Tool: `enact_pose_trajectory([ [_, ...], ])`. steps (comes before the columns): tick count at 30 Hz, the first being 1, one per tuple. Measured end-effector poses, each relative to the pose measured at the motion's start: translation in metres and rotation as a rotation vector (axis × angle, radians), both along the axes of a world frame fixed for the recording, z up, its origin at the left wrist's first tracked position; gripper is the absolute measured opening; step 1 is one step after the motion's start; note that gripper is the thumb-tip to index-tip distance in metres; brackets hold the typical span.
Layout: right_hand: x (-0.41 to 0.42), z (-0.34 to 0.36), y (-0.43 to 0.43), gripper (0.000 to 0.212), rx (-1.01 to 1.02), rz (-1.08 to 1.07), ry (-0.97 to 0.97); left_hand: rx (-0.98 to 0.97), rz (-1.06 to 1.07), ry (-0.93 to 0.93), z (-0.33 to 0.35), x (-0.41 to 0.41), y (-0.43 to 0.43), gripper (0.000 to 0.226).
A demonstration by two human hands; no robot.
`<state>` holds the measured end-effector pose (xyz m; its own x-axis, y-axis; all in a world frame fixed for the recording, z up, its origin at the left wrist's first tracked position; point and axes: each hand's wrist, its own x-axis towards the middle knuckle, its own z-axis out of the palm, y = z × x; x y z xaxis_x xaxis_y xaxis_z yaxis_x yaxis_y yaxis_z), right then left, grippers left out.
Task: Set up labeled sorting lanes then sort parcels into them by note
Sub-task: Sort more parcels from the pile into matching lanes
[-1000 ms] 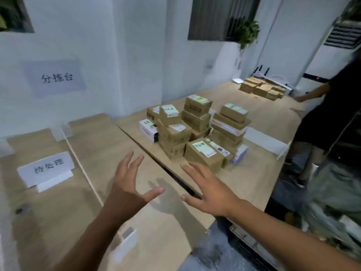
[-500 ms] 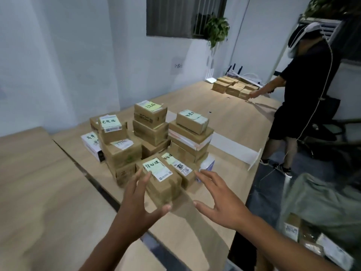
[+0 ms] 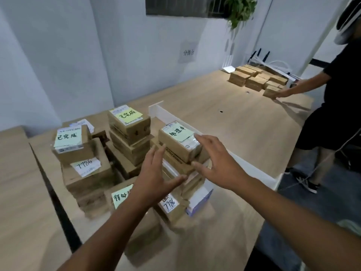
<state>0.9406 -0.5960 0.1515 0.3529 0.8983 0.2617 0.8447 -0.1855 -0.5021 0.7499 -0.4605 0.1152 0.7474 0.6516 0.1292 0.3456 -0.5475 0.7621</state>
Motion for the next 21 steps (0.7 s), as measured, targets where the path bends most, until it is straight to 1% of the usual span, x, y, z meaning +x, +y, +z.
enact_pose_trajectory([
  [4, 0.051, -0.022, 0.046, 0.08, -0.052, 0.062, -0.027, 0.081, 0.111, 0.021, -0.014, 0.05, 0.008, 0.112],
  [9, 0.079, -0.041, 0.064, 0.076, -0.081, 0.146, 0.03, 0.066, 0.253, 0.064, -0.019, 0.086, -0.001, 0.102],
  [14, 0.085, -0.032, 0.057, 0.072, -0.009, 0.246, 0.063, -0.01, 0.34, -0.077, -0.012, 0.096, -0.011, 0.085],
  [17, 0.075, -0.017, 0.058, 0.071, 0.065, 0.328, 0.133, 0.052, 0.412, -0.132, 0.004, 0.088, -0.015, 0.085],
  [21, 0.043, 0.006, 0.071, 0.07, 0.149, 0.45, 0.178, 0.066, 0.479, -0.218, 0.032, 0.05, -0.023, 0.089],
])
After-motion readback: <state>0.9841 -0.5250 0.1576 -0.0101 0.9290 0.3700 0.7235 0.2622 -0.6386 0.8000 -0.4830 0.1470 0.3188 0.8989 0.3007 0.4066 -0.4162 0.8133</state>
